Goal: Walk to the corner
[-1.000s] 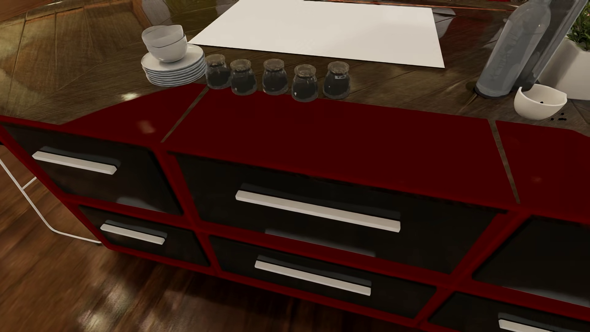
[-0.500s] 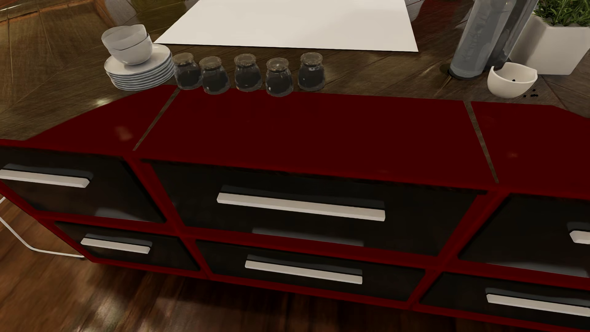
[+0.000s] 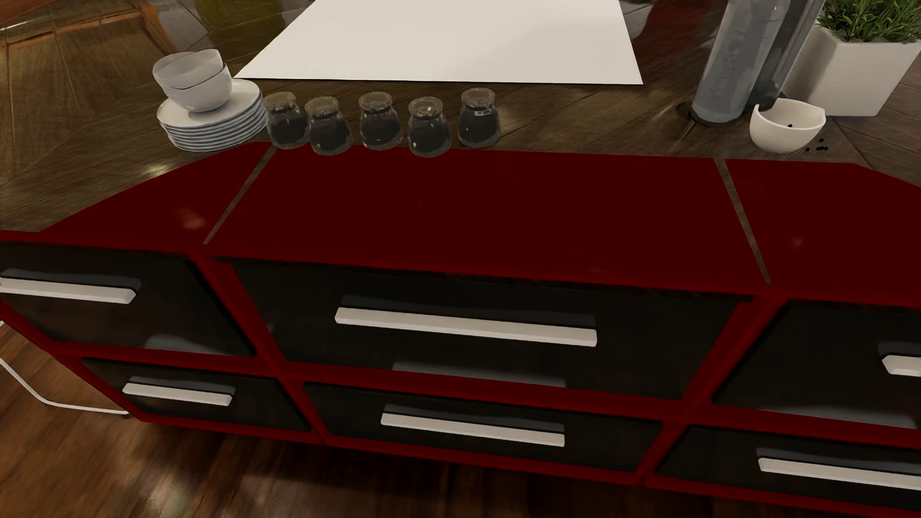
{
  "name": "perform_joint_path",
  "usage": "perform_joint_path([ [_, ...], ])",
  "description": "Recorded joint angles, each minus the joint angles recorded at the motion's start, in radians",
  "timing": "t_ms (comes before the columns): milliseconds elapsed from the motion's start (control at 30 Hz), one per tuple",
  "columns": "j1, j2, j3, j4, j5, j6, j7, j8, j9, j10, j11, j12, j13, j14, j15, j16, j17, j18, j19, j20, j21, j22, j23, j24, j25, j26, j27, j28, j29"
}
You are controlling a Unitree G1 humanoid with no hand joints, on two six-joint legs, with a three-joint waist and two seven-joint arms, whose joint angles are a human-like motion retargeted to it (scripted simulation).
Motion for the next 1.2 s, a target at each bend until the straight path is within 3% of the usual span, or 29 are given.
perform_joint_path([
  [333, -0.007, -0.001, -0.032, -0.002, -0.004, -0.008, 0.0, 0.0, 0.002, 0.012, 0.002, 0.017, 0.005, -0.011, 0.007, -0.002, -0.007, 0.0, 0.0, 0.028, -0.011, -0.009, -0.008, 0.0, 0.0, 0.0, 0.0, 0.0, 0.0],
  [567, -0.02, -0.009, -0.122, 0.001, -0.002, 0.035, 0.0, 0.0, 0.016, 0.022, 0.0, 0.039, -0.053, -0.015, 0.008, -0.008, -0.035, 0.0, 0.0, -0.047, 0.013, -0.032, 0.011, 0.0, 0.0, 0.0, 0.0, 0.0, 0.0],
  [800, -0.021, -0.015, -0.184, 0.02, 0.021, 0.085, 0.0, 0.0, 0.042, 0.024, 0.004, 0.052, -0.086, -0.013, 0.0, -0.012, -0.053, 0.0, 0.0, -0.025, -0.009, -0.069, 0.016, 0.0, 0.0, 0.0, 0.0, 0.0, 0.0],
  [1200, -0.002, -0.017, -0.202, 0.021, 0.021, 0.095, 0.0, 0.0, 0.044, 0.005, 0.01, 0.044, -0.09, -0.006, -0.016, -0.004, -0.057, 0.0, 0.0, -0.028, -0.007, -0.087, 0.027, 0.0, 0.0, 0.0, 0.0, 0.0, 0.0],
])
